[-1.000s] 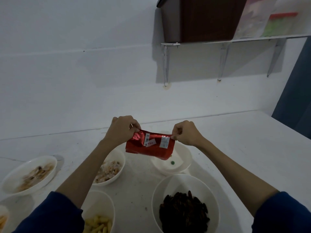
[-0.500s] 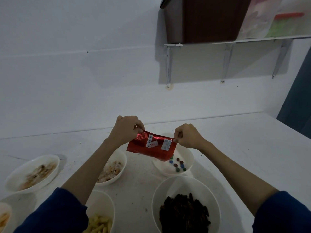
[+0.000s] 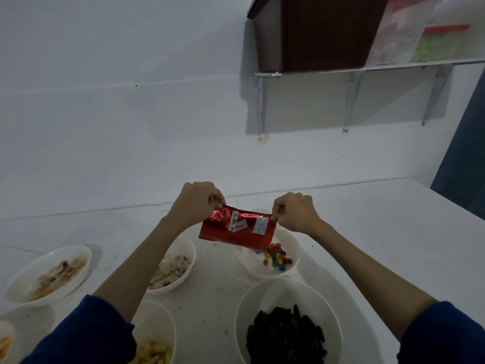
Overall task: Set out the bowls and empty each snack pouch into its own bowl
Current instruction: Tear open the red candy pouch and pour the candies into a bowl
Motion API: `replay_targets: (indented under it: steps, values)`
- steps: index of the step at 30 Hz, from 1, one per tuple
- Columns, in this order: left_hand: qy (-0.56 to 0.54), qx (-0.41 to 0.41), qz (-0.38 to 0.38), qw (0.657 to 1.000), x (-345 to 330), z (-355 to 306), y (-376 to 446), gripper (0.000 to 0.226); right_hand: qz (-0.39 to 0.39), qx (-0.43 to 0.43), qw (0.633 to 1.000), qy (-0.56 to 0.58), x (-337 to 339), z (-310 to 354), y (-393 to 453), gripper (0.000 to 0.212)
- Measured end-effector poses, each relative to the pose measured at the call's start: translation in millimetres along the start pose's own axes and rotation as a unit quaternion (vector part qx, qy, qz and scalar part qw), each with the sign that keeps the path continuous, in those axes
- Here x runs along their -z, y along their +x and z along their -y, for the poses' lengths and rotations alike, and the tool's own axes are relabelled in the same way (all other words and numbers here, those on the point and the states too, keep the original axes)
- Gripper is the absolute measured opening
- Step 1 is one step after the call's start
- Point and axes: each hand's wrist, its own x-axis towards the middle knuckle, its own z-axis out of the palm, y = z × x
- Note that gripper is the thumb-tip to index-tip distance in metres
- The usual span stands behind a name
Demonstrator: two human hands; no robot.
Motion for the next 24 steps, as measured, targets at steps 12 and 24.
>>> replay_targets:
  steps: [12,24]
  values:
    - [-0.017,-0.004,0.023,1.0,7,-6,2,0.009,-0.016,0.01,1.0,-0.009,4,0,-2,0.007]
    - [-0.001,-0.02,0.021,1.0,11,-9,9,0.011,-0.01,0.028,0.999,-0.023,5,-1,0,0.007]
